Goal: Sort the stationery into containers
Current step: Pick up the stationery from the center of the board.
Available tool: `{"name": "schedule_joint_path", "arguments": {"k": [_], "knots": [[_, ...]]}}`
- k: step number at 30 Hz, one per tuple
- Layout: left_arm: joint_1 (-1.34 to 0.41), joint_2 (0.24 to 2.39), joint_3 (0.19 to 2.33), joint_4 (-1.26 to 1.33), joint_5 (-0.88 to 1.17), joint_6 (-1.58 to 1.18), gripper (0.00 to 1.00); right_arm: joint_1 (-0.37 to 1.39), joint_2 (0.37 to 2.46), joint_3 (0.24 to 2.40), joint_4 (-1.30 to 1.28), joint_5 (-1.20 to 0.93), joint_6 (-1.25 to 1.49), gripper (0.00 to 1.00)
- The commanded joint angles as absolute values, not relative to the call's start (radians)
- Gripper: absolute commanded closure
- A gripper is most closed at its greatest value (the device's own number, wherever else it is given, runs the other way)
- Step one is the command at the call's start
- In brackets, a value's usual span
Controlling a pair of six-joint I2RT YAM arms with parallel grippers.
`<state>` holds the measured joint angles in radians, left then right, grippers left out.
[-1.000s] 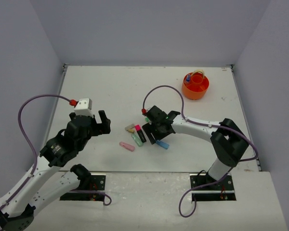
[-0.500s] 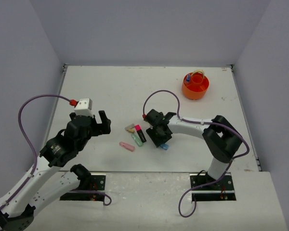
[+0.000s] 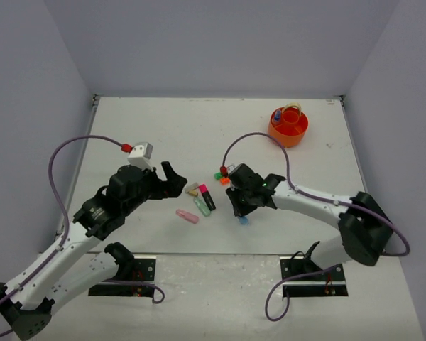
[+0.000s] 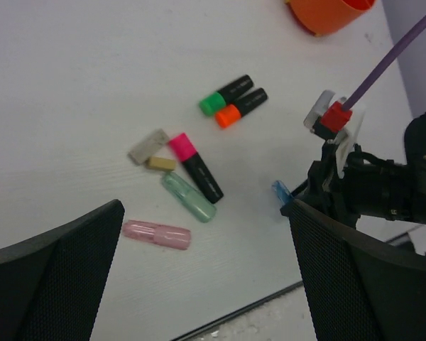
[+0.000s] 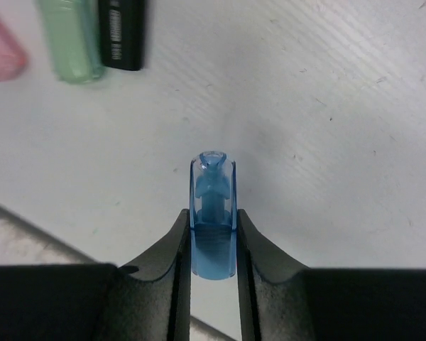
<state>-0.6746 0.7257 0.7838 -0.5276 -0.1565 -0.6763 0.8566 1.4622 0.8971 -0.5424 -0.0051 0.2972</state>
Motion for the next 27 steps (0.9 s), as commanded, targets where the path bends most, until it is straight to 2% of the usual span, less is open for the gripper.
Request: {"name": "schedule_joint_path", "arguments": {"k": [1, 6, 10, 14, 17, 21, 24, 27], "knots": [[-0.682, 0.829, 0.741, -0.186, 0.190, -0.792, 0.00, 0.864, 1.220, 0.850, -0.396, -0.081, 0.311, 1.00], [-0.782, 0.991, 0.796, 0.071, 0.283, -0.831, 0.00, 0.869, 0.980, 0.766, -0.329, -0.072, 0.328, 1.00], [-0.820, 1.098, 0.851, 0.122, 0.289, -0.849, 0.04, 0.870, 0.829, 0.725, -0.300, -0.060, 0.351, 1.00], [-0.830, 1.144, 0.834, 0.206, 0.324, -0.883, 0.15, 0.869, 0.750, 0.726, -0.299, -0.082, 0.366, 1.00], [-0.841, 1.174, 0.836, 0.239, 0.339, -0.894, 0.27, 0.870, 0.734, 0.735, -0.310, -0.075, 0.376, 1.00], [-0.852, 1.204, 0.844, 0.227, 0.336, -0.896, 0.33, 0.868, 0.730, 0.735, -0.312, -0.068, 0.382, 1.00], [-0.856, 1.235, 0.857, 0.229, 0.340, -0.894, 0.49, 0.869, 0.741, 0.738, -0.301, -0.069, 0.389, 1.00], [-0.867, 1.255, 0.870, 0.226, 0.351, -0.891, 0.55, 0.869, 0.752, 0.743, -0.301, -0.024, 0.406, 1.00]]}}
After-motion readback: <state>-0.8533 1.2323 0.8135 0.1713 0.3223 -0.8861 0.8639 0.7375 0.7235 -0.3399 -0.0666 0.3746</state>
